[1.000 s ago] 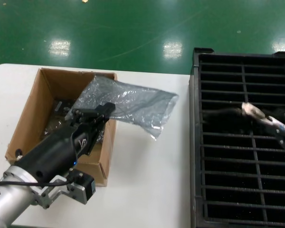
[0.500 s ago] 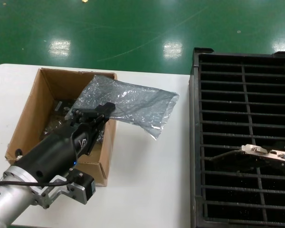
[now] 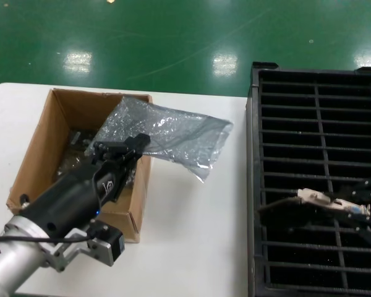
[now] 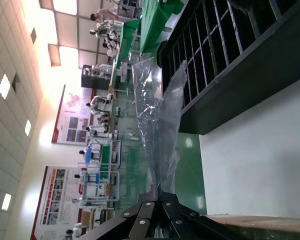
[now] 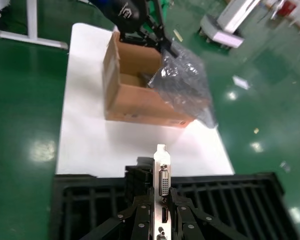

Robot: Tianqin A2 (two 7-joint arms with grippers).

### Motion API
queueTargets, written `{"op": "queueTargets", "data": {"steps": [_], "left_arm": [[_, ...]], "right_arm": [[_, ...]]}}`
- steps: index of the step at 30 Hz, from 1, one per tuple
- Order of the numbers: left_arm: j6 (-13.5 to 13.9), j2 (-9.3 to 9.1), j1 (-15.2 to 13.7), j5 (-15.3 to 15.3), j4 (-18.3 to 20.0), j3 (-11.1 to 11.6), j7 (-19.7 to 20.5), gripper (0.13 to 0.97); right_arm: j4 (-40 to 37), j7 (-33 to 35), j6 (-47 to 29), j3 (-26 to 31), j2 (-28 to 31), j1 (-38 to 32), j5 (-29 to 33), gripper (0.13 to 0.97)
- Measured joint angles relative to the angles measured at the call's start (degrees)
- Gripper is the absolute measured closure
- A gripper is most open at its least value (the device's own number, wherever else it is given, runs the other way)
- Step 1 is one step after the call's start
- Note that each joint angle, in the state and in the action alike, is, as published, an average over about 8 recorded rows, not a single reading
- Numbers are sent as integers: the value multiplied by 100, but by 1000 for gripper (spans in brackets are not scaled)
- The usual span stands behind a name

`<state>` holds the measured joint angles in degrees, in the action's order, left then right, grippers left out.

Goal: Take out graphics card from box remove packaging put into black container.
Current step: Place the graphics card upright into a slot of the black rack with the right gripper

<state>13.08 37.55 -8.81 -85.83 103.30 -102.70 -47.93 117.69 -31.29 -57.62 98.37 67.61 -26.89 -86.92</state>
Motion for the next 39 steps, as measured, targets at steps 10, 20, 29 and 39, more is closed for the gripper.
{"op": "queueTargets", "data": {"steps": [10,20,29,39], "left_arm": [[0,0,0,0,0,0,0,957],[0,0,0,0,0,0,0,957],[0,0,0,0,0,0,0,957],[0,0,0,0,0,0,0,957]], "right_arm": [[-276,-537,-1208,828,-418,-1151,528,908],[-447,-296,-1614,1225,-796,-1682,1047,908],[-689,-135,-1738,1448,-1080,-1892,1429,908],[-827,-50,-1836,1569,-1246,-1958,1614,908]]}}
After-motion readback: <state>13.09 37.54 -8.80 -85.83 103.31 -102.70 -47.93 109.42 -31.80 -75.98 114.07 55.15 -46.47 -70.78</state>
